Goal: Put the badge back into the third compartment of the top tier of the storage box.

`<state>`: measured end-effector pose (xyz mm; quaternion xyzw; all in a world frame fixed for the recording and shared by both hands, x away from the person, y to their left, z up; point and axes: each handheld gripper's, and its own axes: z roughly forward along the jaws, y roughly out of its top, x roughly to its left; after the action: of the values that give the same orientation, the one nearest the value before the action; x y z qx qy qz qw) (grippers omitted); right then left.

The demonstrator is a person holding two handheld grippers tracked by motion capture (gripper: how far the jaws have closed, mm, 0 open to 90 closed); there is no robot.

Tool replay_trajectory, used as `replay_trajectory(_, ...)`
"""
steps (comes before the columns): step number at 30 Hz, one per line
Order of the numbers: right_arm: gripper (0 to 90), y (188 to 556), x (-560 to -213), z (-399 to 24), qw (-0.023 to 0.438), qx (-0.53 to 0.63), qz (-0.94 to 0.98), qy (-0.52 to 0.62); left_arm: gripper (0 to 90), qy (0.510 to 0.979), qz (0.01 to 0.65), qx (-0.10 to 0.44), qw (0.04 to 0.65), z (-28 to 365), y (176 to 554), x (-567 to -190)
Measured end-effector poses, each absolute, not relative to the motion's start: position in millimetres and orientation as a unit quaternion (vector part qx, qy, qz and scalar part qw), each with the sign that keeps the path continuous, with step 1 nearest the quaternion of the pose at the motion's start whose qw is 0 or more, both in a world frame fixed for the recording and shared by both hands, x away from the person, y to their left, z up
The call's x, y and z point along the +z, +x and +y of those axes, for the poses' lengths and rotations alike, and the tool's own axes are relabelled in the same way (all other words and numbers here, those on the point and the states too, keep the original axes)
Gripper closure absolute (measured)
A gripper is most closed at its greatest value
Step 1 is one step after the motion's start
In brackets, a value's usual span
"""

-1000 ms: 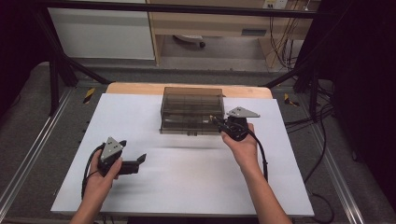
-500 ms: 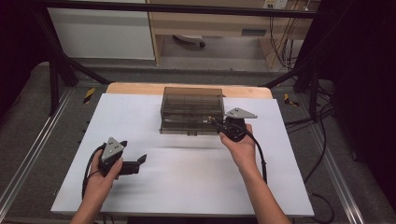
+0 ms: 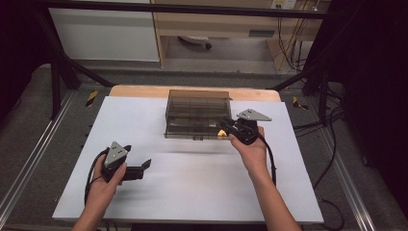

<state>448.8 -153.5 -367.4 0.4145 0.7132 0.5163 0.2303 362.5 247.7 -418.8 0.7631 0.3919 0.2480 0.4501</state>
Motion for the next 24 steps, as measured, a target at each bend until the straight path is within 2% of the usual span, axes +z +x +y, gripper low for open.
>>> replay_trajectory(10,71.0,445,-359,-158,0.237,0.522,0.707,0.415,7.5,0.762,0.393,0.249,0.451,248,362,-418)
replay_trajectory(18,63.5,441,-352,-157,0.24,0.522,0.708,0.41,7.5,0.761,0.394,0.25,0.452,248,362,-418)
replay_trajectory(24,54.3,438,-346,-158,0.248,0.521,0.708,0.406,7.5,0.76,0.394,0.25,0.452,249,362,-418)
